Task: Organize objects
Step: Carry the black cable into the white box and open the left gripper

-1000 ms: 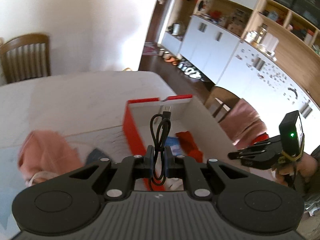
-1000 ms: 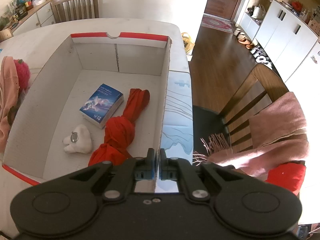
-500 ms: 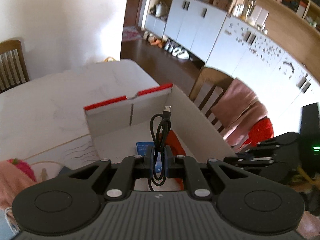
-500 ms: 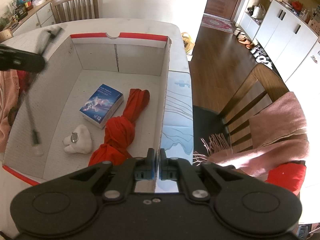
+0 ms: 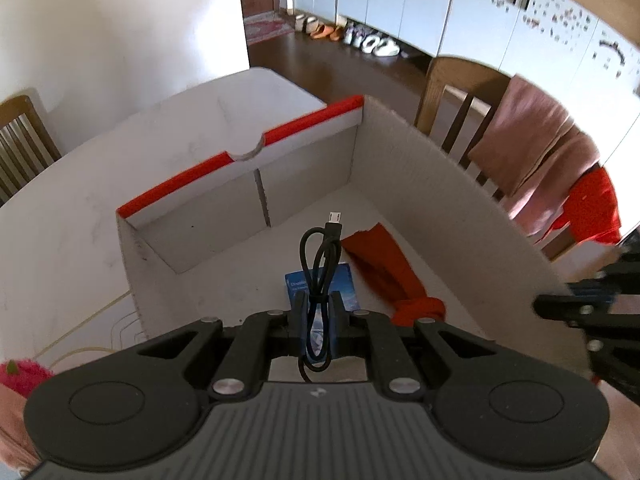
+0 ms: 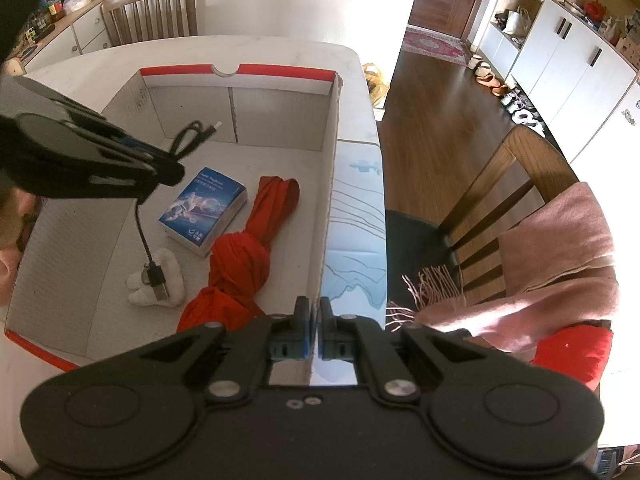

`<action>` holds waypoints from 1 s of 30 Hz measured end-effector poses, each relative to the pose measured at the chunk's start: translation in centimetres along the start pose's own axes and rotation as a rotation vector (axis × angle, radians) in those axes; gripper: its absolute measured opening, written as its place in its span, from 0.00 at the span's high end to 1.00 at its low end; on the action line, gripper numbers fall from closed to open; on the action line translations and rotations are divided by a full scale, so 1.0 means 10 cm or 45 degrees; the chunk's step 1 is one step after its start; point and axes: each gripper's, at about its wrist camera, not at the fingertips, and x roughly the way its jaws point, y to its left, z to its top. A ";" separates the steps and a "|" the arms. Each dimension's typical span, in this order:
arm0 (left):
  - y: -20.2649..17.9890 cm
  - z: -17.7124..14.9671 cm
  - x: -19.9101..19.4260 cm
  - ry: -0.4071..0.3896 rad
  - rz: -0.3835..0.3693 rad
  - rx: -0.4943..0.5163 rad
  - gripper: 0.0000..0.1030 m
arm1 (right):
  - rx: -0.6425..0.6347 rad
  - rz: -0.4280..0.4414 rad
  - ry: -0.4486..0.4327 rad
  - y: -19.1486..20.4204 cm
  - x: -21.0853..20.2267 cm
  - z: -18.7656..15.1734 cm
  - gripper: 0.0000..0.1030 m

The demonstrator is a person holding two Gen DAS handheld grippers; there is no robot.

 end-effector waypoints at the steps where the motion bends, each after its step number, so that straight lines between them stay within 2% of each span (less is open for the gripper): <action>1: 0.00 0.01 0.04 0.009 0.013 0.005 0.91 | 0.001 0.000 0.000 0.00 0.00 0.00 0.97; 8: 0.02 0.06 0.27 0.079 0.099 0.025 0.91 | 0.000 0.003 0.001 0.00 0.00 0.00 0.97; 16: 0.03 0.05 0.42 0.138 0.125 0.029 0.91 | -0.008 0.010 0.004 -0.01 0.01 -0.01 0.97; 30: -0.05 0.08 0.43 0.147 0.171 0.024 0.89 | -0.017 0.032 0.007 -0.05 0.02 -0.02 0.97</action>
